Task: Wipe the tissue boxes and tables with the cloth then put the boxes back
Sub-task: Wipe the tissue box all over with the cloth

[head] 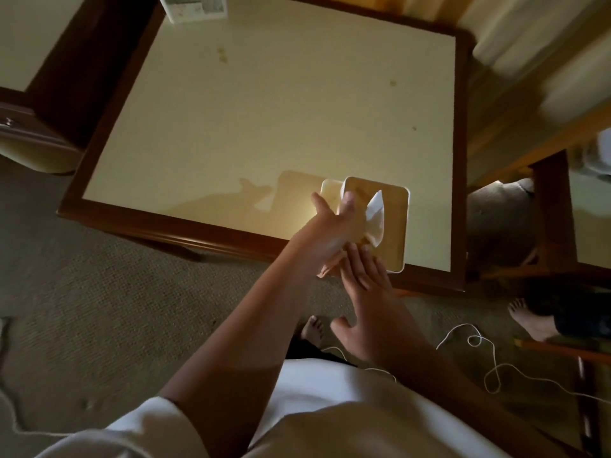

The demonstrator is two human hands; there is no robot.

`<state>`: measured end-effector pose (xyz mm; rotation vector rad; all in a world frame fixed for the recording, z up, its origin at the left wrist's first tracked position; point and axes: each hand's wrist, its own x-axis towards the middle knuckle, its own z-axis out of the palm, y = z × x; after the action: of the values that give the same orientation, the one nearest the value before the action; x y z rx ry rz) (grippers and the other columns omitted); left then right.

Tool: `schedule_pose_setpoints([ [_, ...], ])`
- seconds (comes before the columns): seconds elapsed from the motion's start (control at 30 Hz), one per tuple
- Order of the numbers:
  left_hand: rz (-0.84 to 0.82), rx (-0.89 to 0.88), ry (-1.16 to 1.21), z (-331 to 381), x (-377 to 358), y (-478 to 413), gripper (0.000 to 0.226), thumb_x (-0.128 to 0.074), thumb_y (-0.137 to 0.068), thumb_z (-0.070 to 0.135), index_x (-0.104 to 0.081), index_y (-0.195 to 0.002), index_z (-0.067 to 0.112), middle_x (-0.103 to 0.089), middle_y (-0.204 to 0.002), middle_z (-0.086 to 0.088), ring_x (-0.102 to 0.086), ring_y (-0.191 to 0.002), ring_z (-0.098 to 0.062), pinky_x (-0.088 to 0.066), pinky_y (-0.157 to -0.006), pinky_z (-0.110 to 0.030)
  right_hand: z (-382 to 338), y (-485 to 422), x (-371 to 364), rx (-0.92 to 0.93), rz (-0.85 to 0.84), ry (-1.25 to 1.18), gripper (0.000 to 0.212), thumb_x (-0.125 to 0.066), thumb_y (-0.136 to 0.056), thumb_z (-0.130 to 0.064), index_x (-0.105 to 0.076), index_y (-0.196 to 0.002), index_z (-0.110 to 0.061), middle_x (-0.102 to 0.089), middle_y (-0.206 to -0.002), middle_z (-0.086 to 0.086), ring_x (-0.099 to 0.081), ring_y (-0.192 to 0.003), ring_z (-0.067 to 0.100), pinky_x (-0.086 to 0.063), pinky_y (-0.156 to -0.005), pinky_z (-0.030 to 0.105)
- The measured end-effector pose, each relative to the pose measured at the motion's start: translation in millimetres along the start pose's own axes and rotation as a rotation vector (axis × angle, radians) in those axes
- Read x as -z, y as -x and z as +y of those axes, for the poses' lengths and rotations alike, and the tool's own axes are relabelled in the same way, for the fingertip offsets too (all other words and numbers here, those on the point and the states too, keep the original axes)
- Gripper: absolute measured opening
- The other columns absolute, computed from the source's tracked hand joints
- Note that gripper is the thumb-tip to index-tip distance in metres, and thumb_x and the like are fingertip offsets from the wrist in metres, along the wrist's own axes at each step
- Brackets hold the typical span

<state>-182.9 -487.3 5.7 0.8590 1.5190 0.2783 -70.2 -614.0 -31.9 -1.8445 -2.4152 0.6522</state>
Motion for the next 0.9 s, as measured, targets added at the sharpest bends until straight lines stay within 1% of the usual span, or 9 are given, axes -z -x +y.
schedule_pose_setpoints([
  [0.1,-0.017,-0.164,-0.038,-16,18,14,0.107,-0.068,-0.1,0.046,0.017,-0.164,0.039,-0.061,-0.145,-0.012,-0.07,-0.11,-0.028,-0.062,-0.089,-0.048,0,-1,-1,-0.006,0.004,0.0,0.107,-0.072,-0.078,-0.038,-0.018,-0.164,-0.006,-0.005,-0.173,0.011,0.0,-0.161,0.027,-0.008,-0.13,0.047],
  [0.17,0.042,-0.222,0.028,-29,27,20,0.099,-0.072,-0.098,0.023,-0.002,-0.166,0.041,-0.074,-0.119,0.0,-0.076,-0.089,-0.023,-0.066,-0.069,-0.046,1,0,-5,0.004,0.036,0.002,0.107,-0.075,-0.078,-0.036,-0.019,-0.164,-0.005,-0.01,-0.173,0.012,-0.004,-0.161,0.029,-0.01,-0.13,0.047],
  [0.23,0.086,-0.271,0.249,-40,40,24,0.083,-0.071,-0.095,0.003,-0.027,-0.16,0.031,-0.078,-0.109,0.003,-0.076,-0.075,-0.018,-0.063,-0.057,-0.039,2,0,-8,0.004,0.067,0.011,0.105,-0.075,-0.077,-0.035,-0.022,-0.162,-0.003,-0.015,-0.172,0.014,-0.009,-0.16,0.031,-0.013,-0.129,0.048],
  [0.33,0.13,-0.369,0.573,-54,57,29,0.069,-0.073,-0.088,-0.009,-0.047,-0.146,0.017,-0.075,-0.12,-0.013,-0.075,-0.092,-0.021,-0.061,-0.078,-0.035,1,-1,-11,0.0,0.098,0.043,0.099,-0.07,-0.076,-0.035,-0.029,-0.16,0.001,-0.021,-0.17,0.018,-0.015,-0.159,0.034,-0.02,-0.127,0.052],
  [0.47,0.262,-0.459,0.664,-65,65,32,0.055,-0.071,-0.087,-0.006,-0.058,-0.136,0.014,-0.076,-0.114,-0.011,-0.075,-0.106,-0.025,-0.06,-0.095,-0.045,-1,0,-12,-0.009,0.094,0.032,0.095,-0.062,-0.081,-0.034,-0.024,-0.162,-0.001,-0.014,-0.171,0.015,-0.008,-0.16,0.031,-0.012,-0.128,0.048],
  [0.63,0.295,-0.518,0.642,-67,59,37,0.05,-0.073,-0.089,-0.006,-0.062,-0.13,0.02,-0.077,-0.11,-0.003,-0.069,-0.084,-0.022,-0.054,-0.071,-0.044,0,0,-13,-0.008,0.12,0.001,0.094,-0.063,-0.08,-0.031,-0.025,-0.161,0.001,-0.016,-0.171,0.017,-0.008,-0.16,0.032,-0.016,-0.128,0.052],
  [0.73,0.266,-0.536,0.499,-61,47,34,0.051,-0.076,-0.091,-0.001,-0.06,-0.135,0.02,-0.073,-0.114,0.002,-0.071,-0.084,-0.014,-0.058,-0.063,-0.037,-1,-1,-15,0.004,0.134,0.0,0.094,-0.065,-0.079,-0.029,-0.028,-0.159,0.003,-0.019,-0.17,0.019,-0.011,-0.159,0.034,-0.02,-0.127,0.055],
  [0.83,0.348,-0.647,0.007,-62,31,19,0.042,-0.077,-0.097,0.019,-0.058,-0.134,0.022,-0.067,-0.121,0.01,-0.071,-0.091,-0.011,-0.063,-0.068,-0.036,-3,-1,-13,-0.011,0.14,-0.008,0.095,-0.067,-0.078,-0.027,-0.028,-0.16,0.002,-0.019,-0.17,0.018,-0.01,-0.159,0.034,-0.015,-0.129,0.051],
  [0.9,0.431,-0.813,-0.337,-72,25,6,0.026,-0.074,-0.097,0.018,-0.064,-0.121,0.018,-0.071,-0.115,0.009,-0.069,-0.099,-0.013,-0.06,-0.08,-0.044,-1,-2,-13,-0.001,0.153,0.043,0.097,-0.072,-0.076,-0.025,-0.03,-0.159,0.002,-0.023,-0.168,0.02,-0.015,-0.158,0.036,-0.015,-0.128,0.049],
])
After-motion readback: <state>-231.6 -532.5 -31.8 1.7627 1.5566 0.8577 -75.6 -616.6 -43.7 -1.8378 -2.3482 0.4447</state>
